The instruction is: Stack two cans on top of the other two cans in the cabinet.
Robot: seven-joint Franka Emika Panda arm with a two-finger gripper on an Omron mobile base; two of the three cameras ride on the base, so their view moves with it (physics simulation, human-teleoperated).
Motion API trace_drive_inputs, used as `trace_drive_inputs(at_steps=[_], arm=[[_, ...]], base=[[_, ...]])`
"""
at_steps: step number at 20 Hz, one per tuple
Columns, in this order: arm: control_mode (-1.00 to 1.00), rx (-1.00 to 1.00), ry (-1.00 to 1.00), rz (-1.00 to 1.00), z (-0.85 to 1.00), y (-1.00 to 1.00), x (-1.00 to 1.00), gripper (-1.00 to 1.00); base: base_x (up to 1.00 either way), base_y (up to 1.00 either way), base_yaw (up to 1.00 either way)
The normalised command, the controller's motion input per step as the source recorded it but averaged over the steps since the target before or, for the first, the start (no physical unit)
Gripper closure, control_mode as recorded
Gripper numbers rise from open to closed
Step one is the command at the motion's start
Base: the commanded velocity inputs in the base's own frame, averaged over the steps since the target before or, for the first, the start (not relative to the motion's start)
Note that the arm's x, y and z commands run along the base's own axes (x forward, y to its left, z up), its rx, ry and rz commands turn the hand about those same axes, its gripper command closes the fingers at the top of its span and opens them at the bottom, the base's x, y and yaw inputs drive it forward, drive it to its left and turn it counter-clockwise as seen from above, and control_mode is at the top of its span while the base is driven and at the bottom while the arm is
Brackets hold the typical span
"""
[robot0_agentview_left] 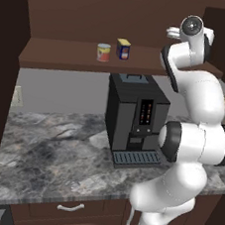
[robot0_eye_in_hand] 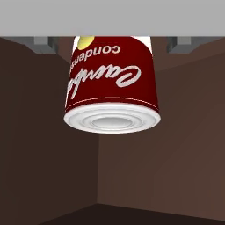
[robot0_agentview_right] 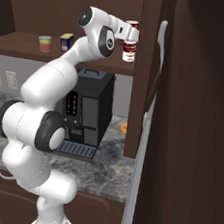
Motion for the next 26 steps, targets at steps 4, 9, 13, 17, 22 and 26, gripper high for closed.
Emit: trace_drive_inputs(at_steps=[4, 9, 13, 17, 22, 26], arm=[[-1.00, 0.00, 0.00, 0.00, -0.07, 0.15, -0.07, -1.00], [-1.00, 0.00, 0.00, 0.00, -0.04, 0.15, -0.19, -1.00], [-1.00, 0.00, 0.00, 0.00, -0.01, 0.12, -0.30, -1.00], [-1.00, 0.00, 0.00, 0.02, -0.09, 0.22, -0.39, -1.00], [-1.00, 0.02, -0.01, 0.29, -0.12, 0.32, -0.48, -1.00], [-1.00, 0.06, 0.00, 0.37, -0.12, 0.41, -0.42, -1.00]], base=[[0.00, 0.00, 0.00], [0.00, 0.00, 0.00], [0.00, 0.00, 0.00], [0.00, 0.00, 0.00], [0.00, 0.00, 0.00], [0.00, 0.00, 0.00]])
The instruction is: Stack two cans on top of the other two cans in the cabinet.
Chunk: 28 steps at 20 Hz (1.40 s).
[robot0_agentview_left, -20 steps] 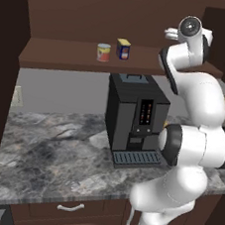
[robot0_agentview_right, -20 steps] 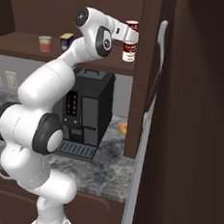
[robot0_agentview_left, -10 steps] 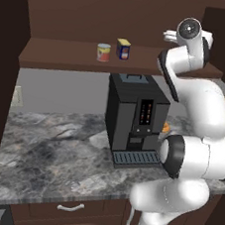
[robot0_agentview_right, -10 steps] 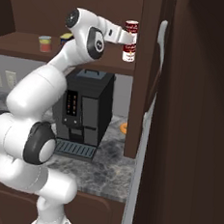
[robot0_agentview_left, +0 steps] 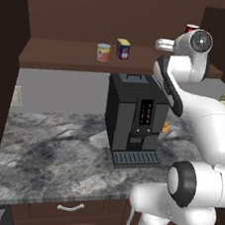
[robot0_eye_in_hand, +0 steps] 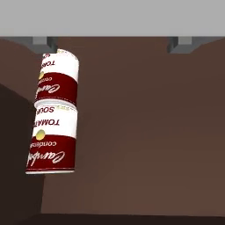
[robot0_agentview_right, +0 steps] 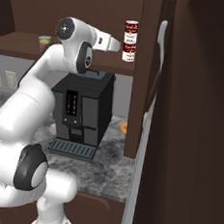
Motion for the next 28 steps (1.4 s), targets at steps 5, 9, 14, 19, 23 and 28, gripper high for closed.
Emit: trace_drive_inputs(at_steps=[5, 9, 14, 19, 23, 28], arm=[[-1.00, 0.03, 0.00, 0.36, -0.17, 0.61, -0.23, -1.00], [-1.00, 0.03, 0.03, 0.29, -0.16, 0.66, -0.11, -1.00], [-1.00, 0.01, 0.05, 0.13, -0.03, 0.67, 0.00, -1.00], [-1.00, -0.05, 0.01, -0.01, 0.12, 0.60, 0.01, -1.00], [-1.00, -0.04, 0.10, -0.06, 0.09, 0.51, 0.02, -1.00], [-1.00, 0.00, 0.15, -0.03, 0.11, 0.30, 0.12, -1.00]], base=[[0.00, 0.00, 0.00], [0.00, 0.00, 0.00], [0.00, 0.00, 0.00], [0.00, 0.00, 0.00], [0.00, 0.00, 0.00], [0.00, 0.00, 0.00]])
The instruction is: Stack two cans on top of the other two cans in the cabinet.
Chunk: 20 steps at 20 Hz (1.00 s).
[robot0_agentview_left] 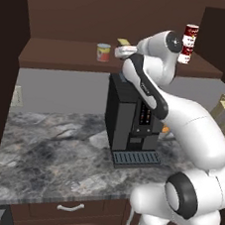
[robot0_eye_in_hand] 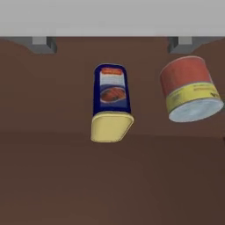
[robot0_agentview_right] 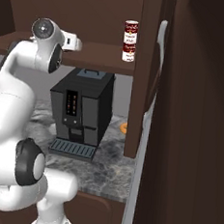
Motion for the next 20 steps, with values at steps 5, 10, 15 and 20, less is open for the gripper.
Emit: trace_drive_inputs(at_steps=[5, 10, 15, 20], arm=[[-1.00, 0.00, 0.10, 0.00, 0.02, 0.12, 0.28, -1.00], [-1.00, 0.00, 0.05, 0.00, -0.04, 0.05, 0.23, -1.00], [-1.00, 0.00, 0.00, 0.01, -0.14, 0.00, 0.19, -1.00], [-1.00, 0.00, -0.01, 0.02, -0.12, 0.00, 0.20, -1.00]], base=[[0.00, 0.00, 0.00], [0.00, 0.00, 0.00], [0.00, 0.00, 0.00], [0.00, 0.00, 0.00]])
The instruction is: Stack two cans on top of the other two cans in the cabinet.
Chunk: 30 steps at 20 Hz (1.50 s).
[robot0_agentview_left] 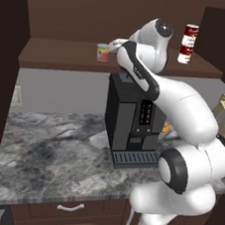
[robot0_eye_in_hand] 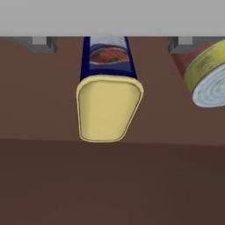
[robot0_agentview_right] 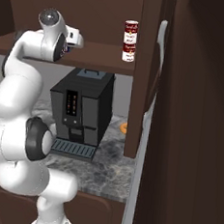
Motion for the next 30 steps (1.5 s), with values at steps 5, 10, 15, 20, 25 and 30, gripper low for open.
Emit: trace_drive_inputs(at_steps=[5, 10, 15, 20, 25, 30], arm=[[-1.00, 0.00, 0.00, 0.01, -0.03, 0.00, 0.20, -1.00], [-1.00, 0.00, -0.01, 0.00, -0.03, 0.00, 0.13, -1.00], [-1.00, 0.00, 0.00, 0.00, -0.04, 0.02, 0.20, -1.00], [-1.00, 0.00, -0.01, 0.00, -0.02, 0.00, 0.16, -1.00], [-1.00, 0.00, -0.03, 0.00, 0.00, 0.00, 0.05, 1.00], [-1.00, 0.00, -0.08, 0.03, 0.00, -0.03, -0.01, 1.00]], base=[[0.00, 0.00, 0.00], [0.00, 0.00, 0.00], [0.00, 0.00, 0.00], [0.00, 0.00, 0.00], [0.00, 0.00, 0.00], [0.00, 0.00, 0.00]])
